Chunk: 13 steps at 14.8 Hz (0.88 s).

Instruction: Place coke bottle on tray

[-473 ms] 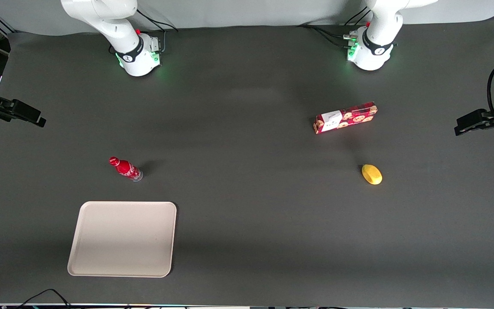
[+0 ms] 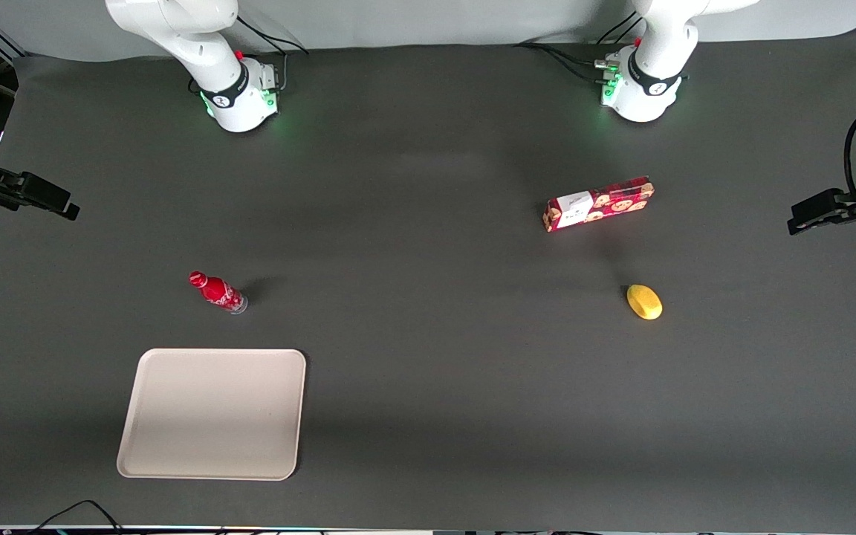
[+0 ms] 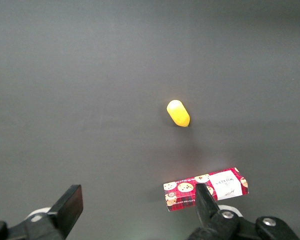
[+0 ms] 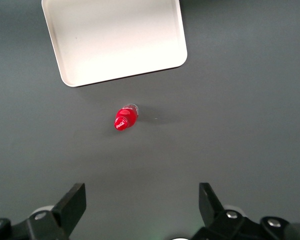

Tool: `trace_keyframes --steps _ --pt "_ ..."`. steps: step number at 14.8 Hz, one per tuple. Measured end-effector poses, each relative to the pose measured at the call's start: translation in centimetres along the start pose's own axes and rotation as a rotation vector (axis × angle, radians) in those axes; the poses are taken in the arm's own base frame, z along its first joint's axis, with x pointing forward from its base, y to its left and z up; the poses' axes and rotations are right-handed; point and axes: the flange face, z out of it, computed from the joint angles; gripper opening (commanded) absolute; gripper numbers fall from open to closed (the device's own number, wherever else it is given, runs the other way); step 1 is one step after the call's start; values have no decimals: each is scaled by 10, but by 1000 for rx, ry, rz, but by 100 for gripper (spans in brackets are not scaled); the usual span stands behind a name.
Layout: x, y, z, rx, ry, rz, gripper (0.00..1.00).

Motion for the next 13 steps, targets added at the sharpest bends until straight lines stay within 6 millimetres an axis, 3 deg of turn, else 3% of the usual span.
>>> trace_keyframes --steps 6,8,11,13 --pt "-1 -3 2 -1 -7 -5 100" --pt "-4 -18 4 -3 -11 -35 100" --pt "-14 -59 6 -8 -15 -112 100" --pt "-18 -72 12 -11 -23 -136 100"
